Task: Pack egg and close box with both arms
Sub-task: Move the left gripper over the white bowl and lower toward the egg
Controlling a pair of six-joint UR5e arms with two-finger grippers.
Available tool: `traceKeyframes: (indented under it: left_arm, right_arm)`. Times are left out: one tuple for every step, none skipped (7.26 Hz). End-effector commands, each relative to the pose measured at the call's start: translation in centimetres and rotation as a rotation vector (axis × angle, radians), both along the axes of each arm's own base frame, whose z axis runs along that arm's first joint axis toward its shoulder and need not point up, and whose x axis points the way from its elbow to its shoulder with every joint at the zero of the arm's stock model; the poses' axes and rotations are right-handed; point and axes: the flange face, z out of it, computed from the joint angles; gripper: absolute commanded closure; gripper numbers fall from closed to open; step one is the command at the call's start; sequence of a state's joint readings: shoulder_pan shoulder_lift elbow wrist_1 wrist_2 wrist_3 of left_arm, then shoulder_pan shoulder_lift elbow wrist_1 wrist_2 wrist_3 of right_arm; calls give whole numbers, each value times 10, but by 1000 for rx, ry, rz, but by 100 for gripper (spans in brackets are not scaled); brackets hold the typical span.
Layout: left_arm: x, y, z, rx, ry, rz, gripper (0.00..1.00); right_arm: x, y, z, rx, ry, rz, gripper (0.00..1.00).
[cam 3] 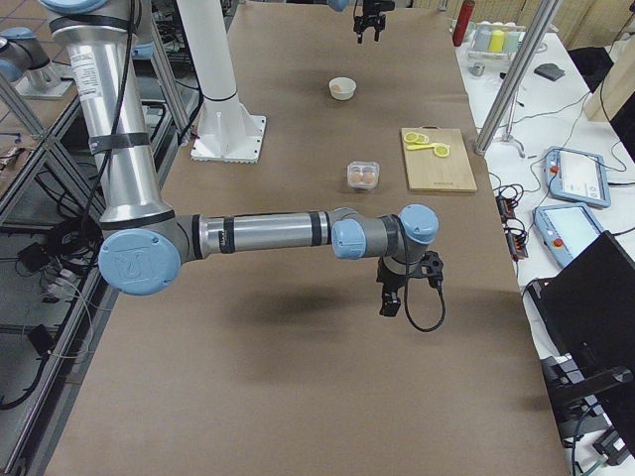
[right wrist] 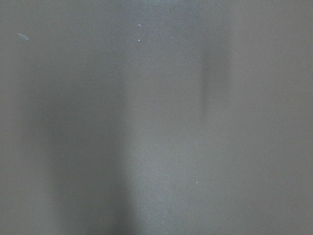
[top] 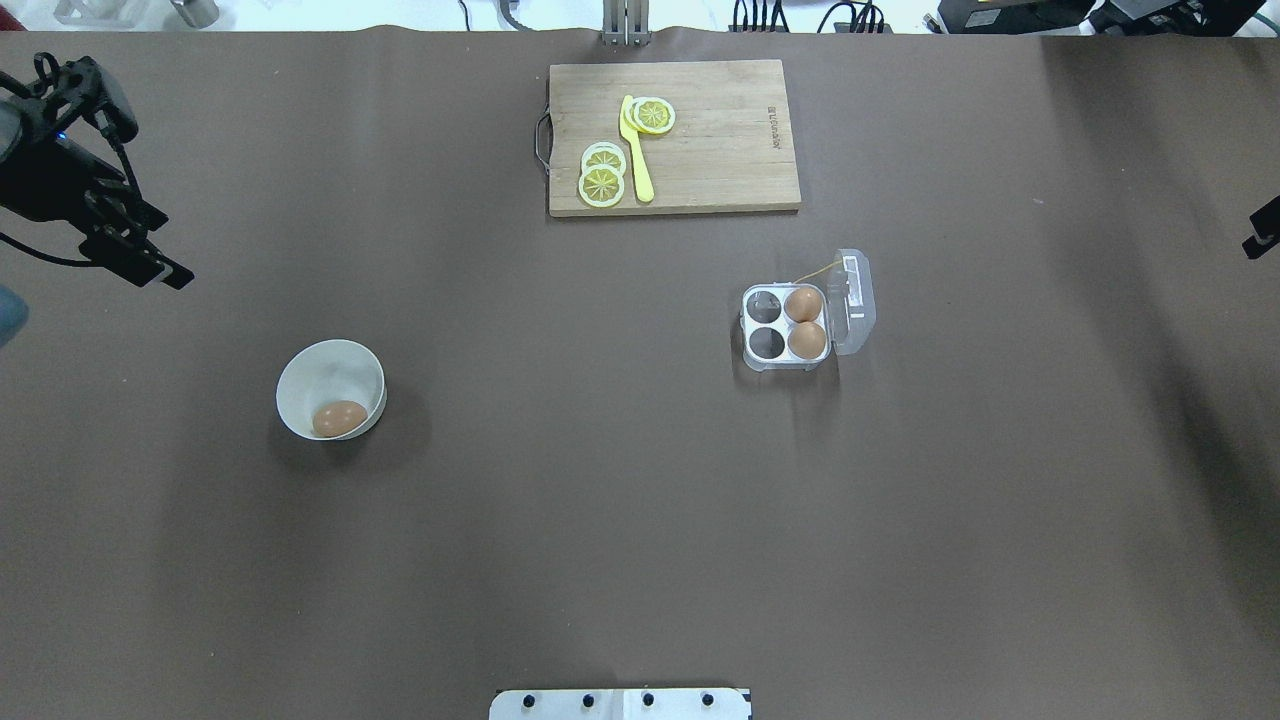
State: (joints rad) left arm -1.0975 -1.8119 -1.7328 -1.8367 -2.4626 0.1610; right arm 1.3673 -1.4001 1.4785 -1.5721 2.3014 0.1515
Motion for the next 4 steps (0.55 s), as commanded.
traceKeyframes:
  left_arm:
    - [31,8,-20,18,-1,45,15]
    - [45,12,-22,35,-16,56,20]
    - [57,18,-24,53,-30,65,20]
    - [72,27,-25,63,-36,87,20]
  right_arm:
    - [-4,-1,3,-6,0,-5,0]
    - [-5,0,3,-9,-3,-7,0]
    - [-5,-1,3,-9,-4,-8,0]
    - [-6,0,3,-9,-4,-10,0]
